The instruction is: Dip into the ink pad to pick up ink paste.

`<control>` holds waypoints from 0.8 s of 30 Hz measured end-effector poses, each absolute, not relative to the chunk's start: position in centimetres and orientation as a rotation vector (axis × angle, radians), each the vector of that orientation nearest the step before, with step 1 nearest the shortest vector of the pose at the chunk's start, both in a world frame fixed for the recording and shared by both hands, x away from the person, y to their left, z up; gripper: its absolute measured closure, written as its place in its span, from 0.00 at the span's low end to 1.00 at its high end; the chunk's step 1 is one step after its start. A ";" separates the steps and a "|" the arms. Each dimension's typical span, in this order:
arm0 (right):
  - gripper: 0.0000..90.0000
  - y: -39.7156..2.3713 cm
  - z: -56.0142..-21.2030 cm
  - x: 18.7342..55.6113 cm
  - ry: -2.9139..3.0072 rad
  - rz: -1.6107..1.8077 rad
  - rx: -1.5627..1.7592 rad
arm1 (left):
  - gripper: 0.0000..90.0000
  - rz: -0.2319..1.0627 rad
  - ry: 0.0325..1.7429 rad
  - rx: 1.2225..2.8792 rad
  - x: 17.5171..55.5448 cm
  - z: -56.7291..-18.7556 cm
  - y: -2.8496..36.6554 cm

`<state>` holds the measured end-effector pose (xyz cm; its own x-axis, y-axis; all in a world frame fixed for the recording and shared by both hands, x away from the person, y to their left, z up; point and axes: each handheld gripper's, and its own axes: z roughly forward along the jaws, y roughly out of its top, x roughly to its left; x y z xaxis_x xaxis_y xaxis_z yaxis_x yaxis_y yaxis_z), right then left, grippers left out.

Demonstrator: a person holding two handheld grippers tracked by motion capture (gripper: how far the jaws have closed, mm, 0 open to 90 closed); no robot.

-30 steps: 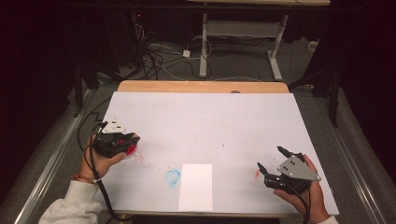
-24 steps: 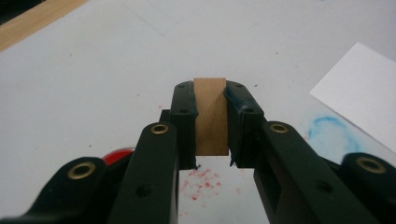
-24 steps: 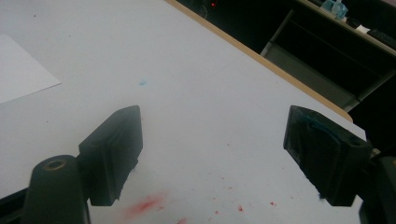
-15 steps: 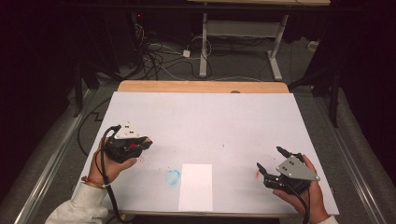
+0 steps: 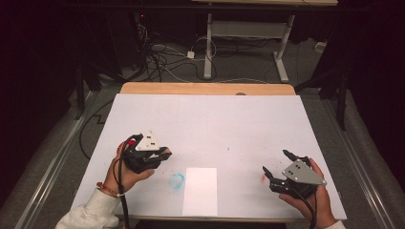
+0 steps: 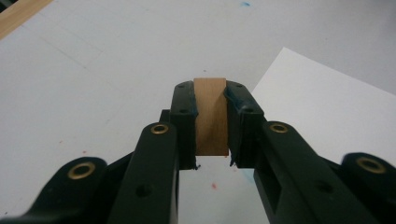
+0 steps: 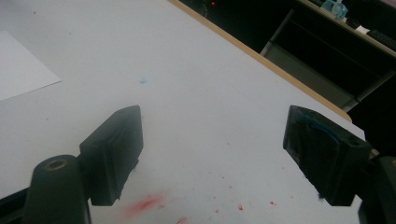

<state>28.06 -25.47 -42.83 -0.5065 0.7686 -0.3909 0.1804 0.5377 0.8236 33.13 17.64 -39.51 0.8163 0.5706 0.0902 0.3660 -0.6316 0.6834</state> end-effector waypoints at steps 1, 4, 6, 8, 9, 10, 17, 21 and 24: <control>0.23 -25.5 -42.8 28.0 1.988 0.947 0.768 | 0.82 0.391 0.672 2.325 33.1 -39.5 17.4; 0.23 -25.4 -42.9 28.0 1.988 0.946 0.769 | 0.82 0.383 0.643 2.335 32.8 -39.5 16.8; 0.23 -25.4 -42.9 28.0 1.991 0.941 0.765 | 0.82 0.383 0.630 2.337 32.6 -39.5 16.4; 0.23 -25.4 -42.9 28.0 1.993 0.942 0.764 | 0.82 0.372 0.614 2.338 32.5 -39.5 16.1; 0.23 -25.4 -42.9 28.0 1.994 0.941 0.763 | 0.82 0.372 0.607 2.342 32.5 -39.5 15.9; 0.23 -25.3 -42.9 28.0 1.992 0.941 0.766 | 0.82 0.371 0.601 2.345 32.4 -39.6 15.8; 0.23 -25.3 -43.0 28.0 1.997 0.937 0.764 | 0.82 0.345 0.536 2.382 32.0 -39.8 14.3; 0.23 -25.3 -43.0 28.0 1.999 0.938 0.767 | 0.82 0.330 0.513 2.396 31.7 -40.0 13.7; 0.23 -25.3 -43.0 28.0 2.000 0.937 0.765 | 0.82 0.321 0.502 2.403 31.6 -40.2 13.2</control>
<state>28.01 -25.26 -42.99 -0.5125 0.7629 -0.3941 0.1854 0.5464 0.8167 31.60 13.22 -40.19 0.8965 0.4315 0.1000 0.2712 -0.7133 0.6462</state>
